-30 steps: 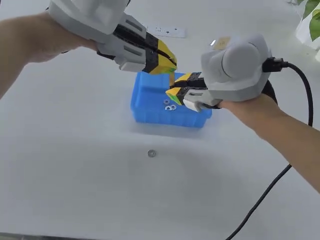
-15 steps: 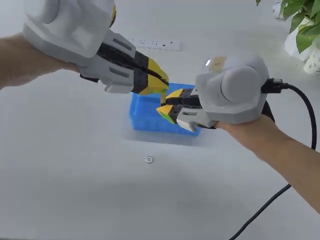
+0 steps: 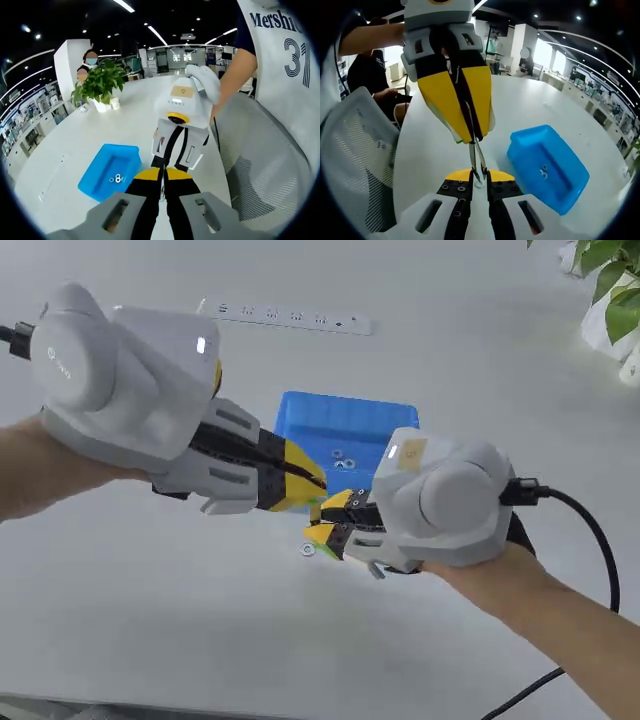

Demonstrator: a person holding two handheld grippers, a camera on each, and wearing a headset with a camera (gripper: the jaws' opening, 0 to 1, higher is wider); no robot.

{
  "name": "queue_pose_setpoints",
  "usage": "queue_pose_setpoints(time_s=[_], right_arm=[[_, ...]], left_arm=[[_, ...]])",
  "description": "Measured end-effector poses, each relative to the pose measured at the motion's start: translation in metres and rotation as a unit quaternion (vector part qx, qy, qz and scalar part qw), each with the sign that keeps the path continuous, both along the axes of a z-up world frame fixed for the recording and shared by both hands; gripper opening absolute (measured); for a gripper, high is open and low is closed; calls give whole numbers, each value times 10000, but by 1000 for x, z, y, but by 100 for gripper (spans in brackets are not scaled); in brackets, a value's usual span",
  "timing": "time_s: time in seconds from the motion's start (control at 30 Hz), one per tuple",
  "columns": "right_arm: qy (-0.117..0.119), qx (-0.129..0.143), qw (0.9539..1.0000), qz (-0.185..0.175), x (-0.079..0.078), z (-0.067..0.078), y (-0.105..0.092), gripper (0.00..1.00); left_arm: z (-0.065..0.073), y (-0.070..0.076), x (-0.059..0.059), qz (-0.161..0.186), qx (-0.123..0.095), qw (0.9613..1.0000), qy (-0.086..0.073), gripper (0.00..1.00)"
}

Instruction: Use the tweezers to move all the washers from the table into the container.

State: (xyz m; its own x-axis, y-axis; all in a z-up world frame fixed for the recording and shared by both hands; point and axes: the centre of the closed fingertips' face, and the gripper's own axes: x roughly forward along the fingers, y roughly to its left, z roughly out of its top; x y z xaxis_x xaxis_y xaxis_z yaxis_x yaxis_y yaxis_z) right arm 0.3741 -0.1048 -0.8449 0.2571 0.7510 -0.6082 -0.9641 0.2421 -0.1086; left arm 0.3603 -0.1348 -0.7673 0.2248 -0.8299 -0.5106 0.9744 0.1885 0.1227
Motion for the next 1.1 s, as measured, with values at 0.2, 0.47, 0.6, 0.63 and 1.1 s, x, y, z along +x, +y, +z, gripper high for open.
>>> queue_pose_setpoints(time_s=[0.2,0.47,0.6,0.63,1.1], right_arm=[[121,-71,9999,33,-6,-13,5,12],[212,-76,9997,57,-6,-21,5,12],[240,-24,9997,7,-5,-20,2,12],[249,-12,9997,-4,-5,-20,2,12],[338,24,9994,-13,-3,-21,0,12]], left_arm=[[-13,6,-3,167,-9,9997,148,5],[-19,8,-2,329,-20,9992,208,5],[-18,7,-1,341,-70,9991,224,5],[-18,7,-1,343,-70,9992,213,5],[-19,4,1,345,4,9991,255,5]])
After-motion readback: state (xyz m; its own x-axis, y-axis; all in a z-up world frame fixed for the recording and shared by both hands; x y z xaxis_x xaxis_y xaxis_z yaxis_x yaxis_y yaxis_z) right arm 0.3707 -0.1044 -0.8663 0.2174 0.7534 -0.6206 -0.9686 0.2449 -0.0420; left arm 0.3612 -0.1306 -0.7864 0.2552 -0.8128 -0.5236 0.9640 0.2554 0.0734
